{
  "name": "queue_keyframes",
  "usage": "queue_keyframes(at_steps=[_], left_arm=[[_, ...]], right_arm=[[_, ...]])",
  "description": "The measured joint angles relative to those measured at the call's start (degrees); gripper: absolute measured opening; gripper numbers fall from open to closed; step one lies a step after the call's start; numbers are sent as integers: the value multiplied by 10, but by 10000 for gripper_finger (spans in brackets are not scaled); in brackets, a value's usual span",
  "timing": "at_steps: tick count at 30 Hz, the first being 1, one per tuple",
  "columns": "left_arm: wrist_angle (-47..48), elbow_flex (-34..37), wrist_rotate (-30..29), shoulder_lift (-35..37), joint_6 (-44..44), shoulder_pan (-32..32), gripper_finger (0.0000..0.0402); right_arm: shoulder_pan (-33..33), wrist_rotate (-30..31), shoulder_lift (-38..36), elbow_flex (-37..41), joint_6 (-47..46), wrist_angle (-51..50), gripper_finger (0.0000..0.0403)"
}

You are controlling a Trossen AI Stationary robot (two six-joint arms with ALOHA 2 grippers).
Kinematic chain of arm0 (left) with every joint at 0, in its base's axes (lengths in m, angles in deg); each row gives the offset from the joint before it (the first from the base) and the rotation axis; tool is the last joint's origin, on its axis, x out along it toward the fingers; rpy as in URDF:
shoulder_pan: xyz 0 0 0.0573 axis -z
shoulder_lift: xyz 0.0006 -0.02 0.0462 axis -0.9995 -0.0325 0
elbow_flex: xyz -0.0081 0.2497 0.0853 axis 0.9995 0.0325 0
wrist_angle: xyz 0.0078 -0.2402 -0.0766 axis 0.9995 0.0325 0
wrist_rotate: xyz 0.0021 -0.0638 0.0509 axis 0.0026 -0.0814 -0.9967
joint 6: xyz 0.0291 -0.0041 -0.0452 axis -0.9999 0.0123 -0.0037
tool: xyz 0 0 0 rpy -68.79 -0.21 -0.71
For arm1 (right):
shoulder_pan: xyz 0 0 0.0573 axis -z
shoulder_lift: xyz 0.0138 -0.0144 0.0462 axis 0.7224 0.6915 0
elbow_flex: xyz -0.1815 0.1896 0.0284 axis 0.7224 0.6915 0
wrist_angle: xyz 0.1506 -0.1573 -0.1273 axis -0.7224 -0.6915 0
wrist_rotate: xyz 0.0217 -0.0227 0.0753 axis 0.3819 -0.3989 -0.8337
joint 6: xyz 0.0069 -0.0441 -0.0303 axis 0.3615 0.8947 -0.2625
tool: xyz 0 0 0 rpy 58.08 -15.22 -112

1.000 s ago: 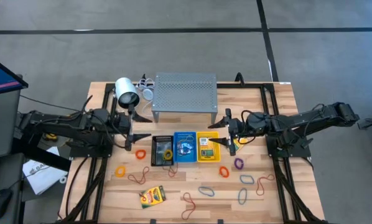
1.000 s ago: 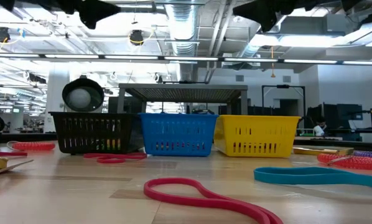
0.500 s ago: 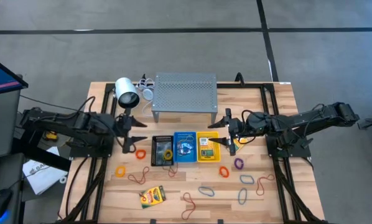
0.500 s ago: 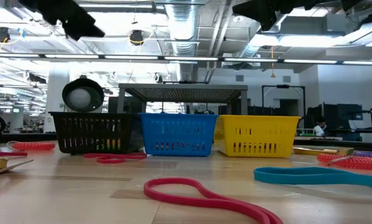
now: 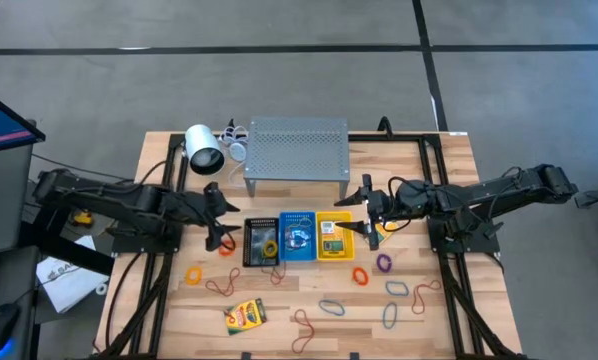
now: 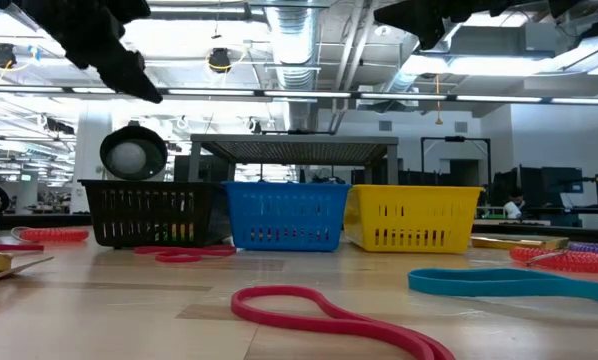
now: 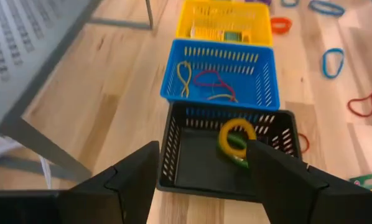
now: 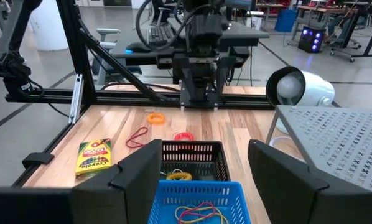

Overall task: Pick & Place Office Desk Supplies
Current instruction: Put the orange spring keychain into the black basket

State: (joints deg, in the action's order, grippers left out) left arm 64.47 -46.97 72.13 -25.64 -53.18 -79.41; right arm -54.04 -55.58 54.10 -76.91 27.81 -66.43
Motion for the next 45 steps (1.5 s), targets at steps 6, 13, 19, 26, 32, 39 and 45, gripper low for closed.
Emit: queue_keyframes(at_steps=[6, 13, 19, 26, 32, 39, 45], left_arm=[[14, 0, 0, -35, 35, 0, 237], [39, 0, -2, -74, 76, 0, 237], [51, 0, 4, -115, 88, 0, 237], [133, 0, 44, -135, 124, 0, 237], [158, 0, 79, -136, 153, 0, 237], [153, 1, 82, -189, 155, 6, 237], [146, 1, 82, -246, 170, 13, 237]], right_arm=[[0, 0, 0, 0, 0, -9, 234], [0, 0, 0, 0, 5, -12, 234], [0, 0, 0, 0, 5, -24, 234], [0, 0, 0, 0, 5, -29, 234], [0, 0, 0, 0, 5, -32, 234], [-1, 0, 0, 0, 5, -37, 234], [-1, 0, 0, 0, 5, -41, 234]])
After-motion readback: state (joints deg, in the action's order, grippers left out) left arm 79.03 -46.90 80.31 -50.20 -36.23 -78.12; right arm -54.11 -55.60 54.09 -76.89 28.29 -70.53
